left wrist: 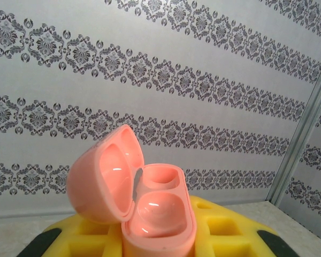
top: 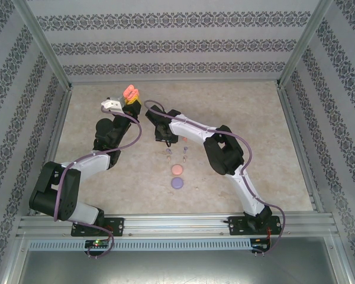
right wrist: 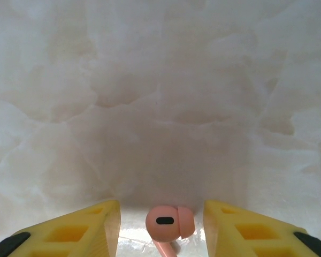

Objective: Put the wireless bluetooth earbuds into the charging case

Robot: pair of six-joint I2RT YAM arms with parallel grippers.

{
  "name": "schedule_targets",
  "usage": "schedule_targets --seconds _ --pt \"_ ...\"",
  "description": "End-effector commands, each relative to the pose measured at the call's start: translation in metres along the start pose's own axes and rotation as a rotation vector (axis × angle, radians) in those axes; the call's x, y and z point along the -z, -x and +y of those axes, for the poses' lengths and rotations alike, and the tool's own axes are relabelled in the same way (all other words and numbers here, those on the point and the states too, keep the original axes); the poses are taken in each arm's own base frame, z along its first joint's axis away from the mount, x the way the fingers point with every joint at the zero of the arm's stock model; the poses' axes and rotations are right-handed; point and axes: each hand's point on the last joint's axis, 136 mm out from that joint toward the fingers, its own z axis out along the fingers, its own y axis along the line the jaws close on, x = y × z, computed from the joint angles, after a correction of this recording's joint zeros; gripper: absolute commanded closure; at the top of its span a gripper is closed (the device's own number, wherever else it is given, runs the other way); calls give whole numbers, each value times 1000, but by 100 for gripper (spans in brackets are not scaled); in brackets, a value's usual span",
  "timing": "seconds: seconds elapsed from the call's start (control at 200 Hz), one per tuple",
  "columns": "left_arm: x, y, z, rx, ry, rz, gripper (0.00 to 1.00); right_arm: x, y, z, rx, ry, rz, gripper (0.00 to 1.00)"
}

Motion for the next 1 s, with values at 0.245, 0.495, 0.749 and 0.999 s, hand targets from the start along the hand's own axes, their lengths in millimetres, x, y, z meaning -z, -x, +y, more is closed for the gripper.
schedule_targets --seconds 0.245,0.495,0.749,0.999 --pt "5 17 1 8 -15 -71 100 -12 -1 -8 -15 -48 1 57" --pt "3 13 2 16 -18 -67 100 -15 -3 -4 -21 -39 10 59" --pt "3 10 2 25 -17 -64 100 -16 -9 4 -24 -47 14 63" --pt "4 7 3 29 -15 -62 100 -22 -13 4 -27 -60 23 64"
